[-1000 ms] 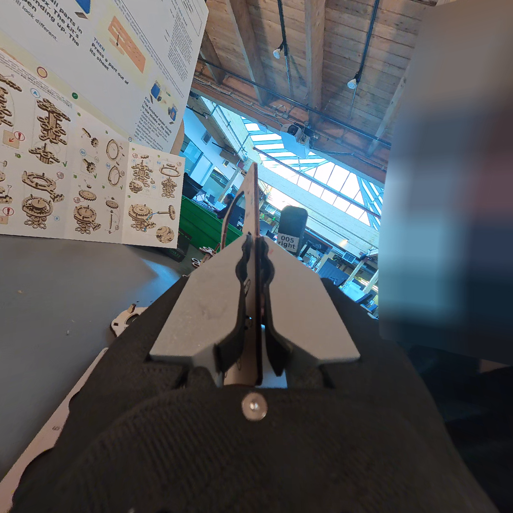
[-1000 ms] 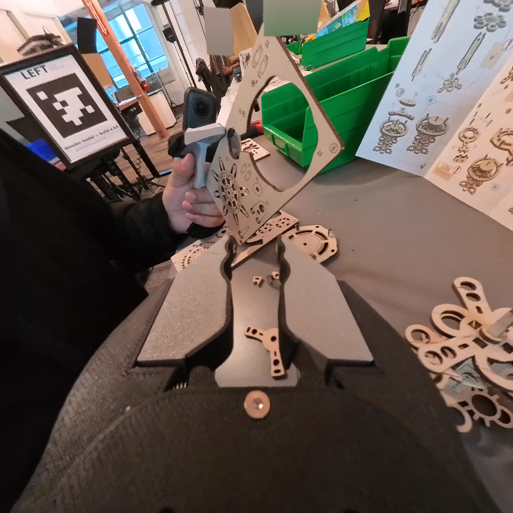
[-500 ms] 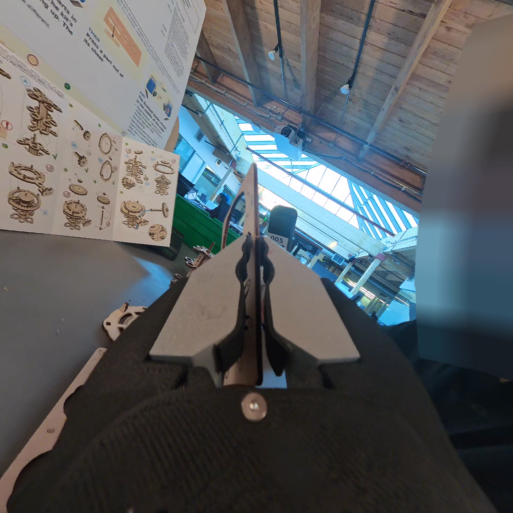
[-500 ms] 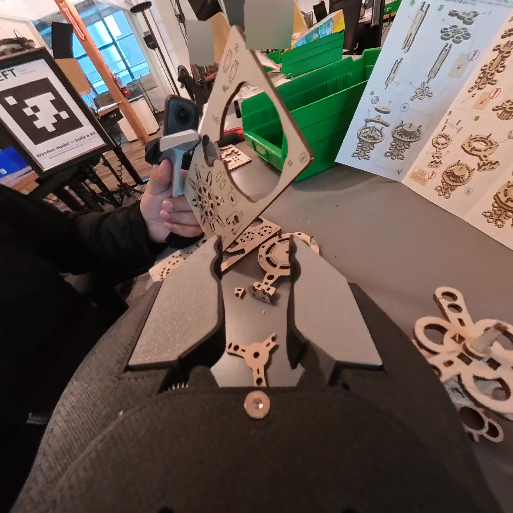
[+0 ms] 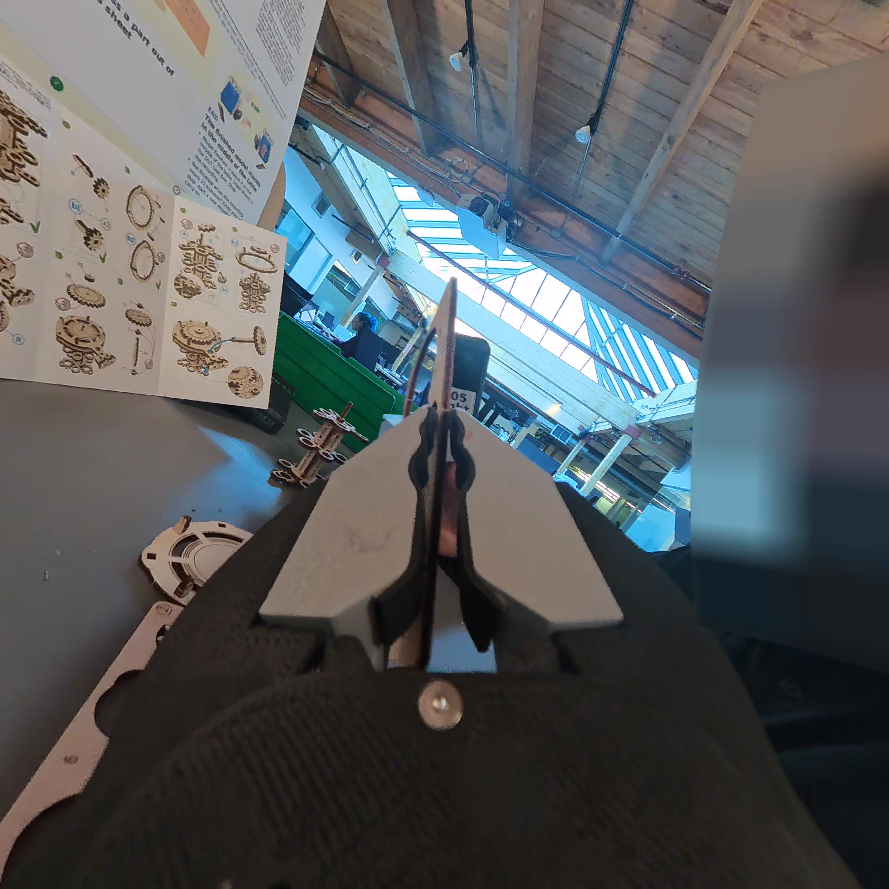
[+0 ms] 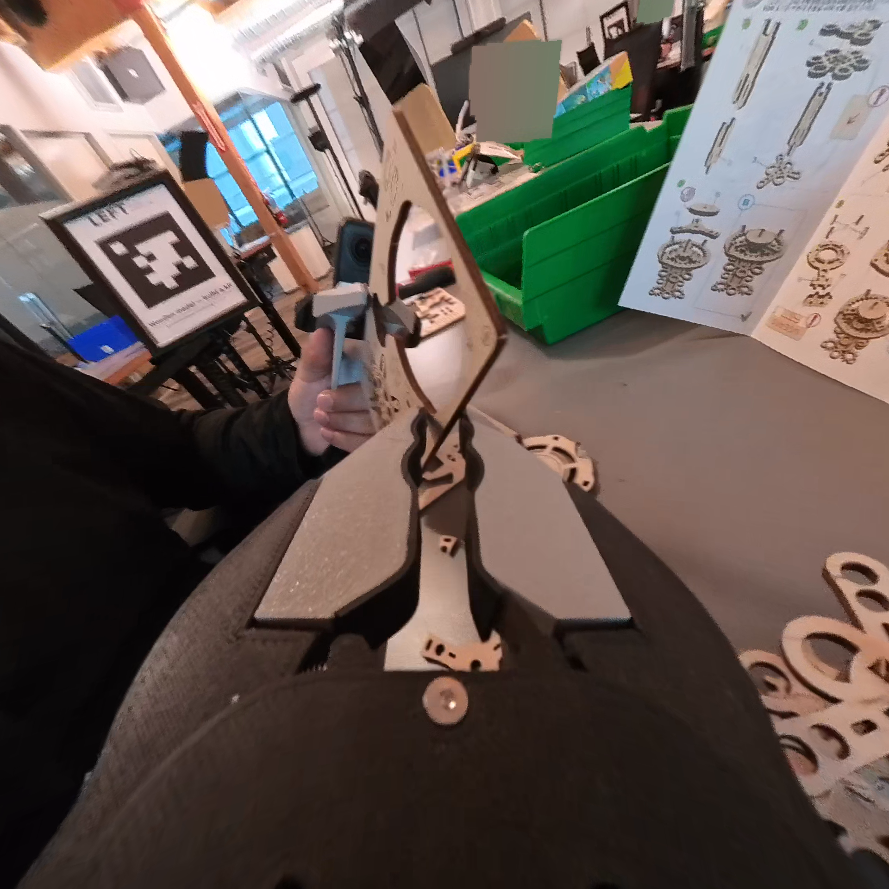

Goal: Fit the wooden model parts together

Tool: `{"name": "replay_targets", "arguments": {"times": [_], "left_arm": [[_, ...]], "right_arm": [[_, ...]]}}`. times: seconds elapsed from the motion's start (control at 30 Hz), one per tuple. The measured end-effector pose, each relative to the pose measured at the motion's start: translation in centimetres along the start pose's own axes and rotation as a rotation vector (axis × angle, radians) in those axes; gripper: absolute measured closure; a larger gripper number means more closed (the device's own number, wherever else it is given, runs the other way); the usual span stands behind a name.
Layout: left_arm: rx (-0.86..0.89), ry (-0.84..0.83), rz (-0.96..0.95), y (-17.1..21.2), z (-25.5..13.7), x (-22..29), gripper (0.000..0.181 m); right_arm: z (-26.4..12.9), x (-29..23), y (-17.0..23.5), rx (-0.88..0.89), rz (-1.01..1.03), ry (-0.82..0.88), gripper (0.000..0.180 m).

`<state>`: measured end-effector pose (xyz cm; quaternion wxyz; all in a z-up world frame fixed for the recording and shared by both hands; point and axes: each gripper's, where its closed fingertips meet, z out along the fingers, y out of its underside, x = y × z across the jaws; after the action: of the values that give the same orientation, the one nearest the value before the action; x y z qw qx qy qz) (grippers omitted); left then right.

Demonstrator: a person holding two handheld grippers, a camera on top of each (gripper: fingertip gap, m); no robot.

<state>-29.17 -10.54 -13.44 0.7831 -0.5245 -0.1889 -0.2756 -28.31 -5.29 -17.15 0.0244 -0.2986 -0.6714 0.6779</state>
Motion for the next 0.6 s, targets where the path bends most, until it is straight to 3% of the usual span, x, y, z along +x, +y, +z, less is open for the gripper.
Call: {"name": "replay_targets", "arguments": {"times": [0.6], "left_arm": [[-0.007,-0.009,-0.009,0.09,0.07,-0.20,0.180]], "right_arm": [[-0.50,-0.79,-0.81,0.046,0.224,-0.167,0.179]]}}
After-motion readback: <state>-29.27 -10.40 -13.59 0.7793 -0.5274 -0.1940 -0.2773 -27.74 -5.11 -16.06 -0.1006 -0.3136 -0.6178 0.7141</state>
